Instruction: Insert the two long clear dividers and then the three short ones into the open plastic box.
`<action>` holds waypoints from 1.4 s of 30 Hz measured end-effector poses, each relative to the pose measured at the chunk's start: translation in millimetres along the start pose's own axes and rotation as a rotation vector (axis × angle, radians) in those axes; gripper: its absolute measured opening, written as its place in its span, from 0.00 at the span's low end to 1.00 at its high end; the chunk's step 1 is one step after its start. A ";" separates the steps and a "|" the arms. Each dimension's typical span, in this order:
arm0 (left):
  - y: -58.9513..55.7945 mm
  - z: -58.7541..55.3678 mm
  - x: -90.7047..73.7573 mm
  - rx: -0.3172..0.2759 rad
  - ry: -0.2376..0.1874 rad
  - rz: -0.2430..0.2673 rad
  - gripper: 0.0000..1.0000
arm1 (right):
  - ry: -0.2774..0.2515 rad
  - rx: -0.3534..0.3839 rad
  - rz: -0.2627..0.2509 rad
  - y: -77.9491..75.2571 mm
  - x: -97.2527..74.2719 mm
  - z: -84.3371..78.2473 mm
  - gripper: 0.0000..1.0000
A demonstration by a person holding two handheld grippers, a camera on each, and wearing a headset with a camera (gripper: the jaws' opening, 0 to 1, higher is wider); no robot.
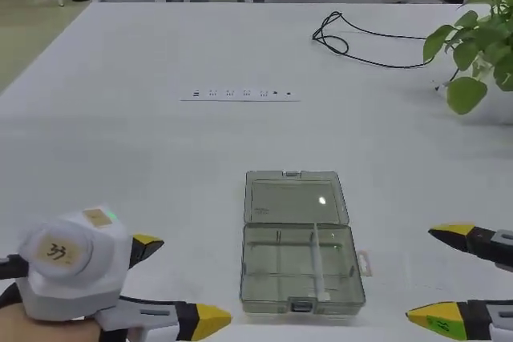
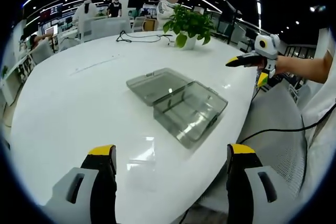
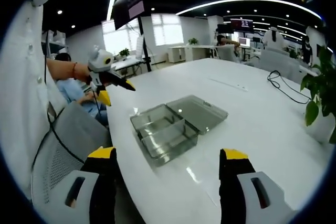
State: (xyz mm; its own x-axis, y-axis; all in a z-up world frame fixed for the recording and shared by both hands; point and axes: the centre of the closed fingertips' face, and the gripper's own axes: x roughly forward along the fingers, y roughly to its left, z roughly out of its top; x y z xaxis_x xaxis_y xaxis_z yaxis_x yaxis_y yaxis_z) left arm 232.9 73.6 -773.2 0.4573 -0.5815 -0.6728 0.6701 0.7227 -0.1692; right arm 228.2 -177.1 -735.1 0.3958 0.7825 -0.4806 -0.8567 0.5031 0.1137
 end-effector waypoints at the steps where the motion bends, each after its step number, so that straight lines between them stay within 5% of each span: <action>1: 3.8 -6.1 2.0 -0.010 0.028 0.010 0.88 | 0.005 -0.005 -0.002 -0.4 -0.6 -2.3 0.83; 6: 20.3 -28.2 8.9 -0.015 0.130 0.057 0.81 | 0.004 -0.021 -0.012 -2.7 -4.0 -10.2 0.84; 12: 33.5 -41.0 19.0 -0.046 0.194 0.089 0.71 | 0.019 -0.043 -0.016 -1.5 -3.6 -19.3 0.85; 22: 40.5 -63.5 29.6 0.039 0.334 0.121 0.57 | 0.003 -0.039 -0.021 -1.7 -1.5 -14.7 0.83; 34: 46.3 -66.0 33.0 0.050 0.363 0.171 0.49 | -0.006 -0.044 -0.025 -1.8 -0.7 -14.9 0.82; 42: 51.8 -63.9 32.7 0.043 0.400 0.174 0.36 | -0.029 -0.040 -0.032 -1.9 -0.2 -9.7 0.82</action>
State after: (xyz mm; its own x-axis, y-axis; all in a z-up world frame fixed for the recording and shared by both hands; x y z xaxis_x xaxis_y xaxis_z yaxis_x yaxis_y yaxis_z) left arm 245.2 116.0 -850.0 0.3088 -0.2556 -0.9161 0.6306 0.7761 -0.0041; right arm 226.5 -181.8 -743.7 0.4322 0.7768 -0.4580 -0.8557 0.5135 0.0634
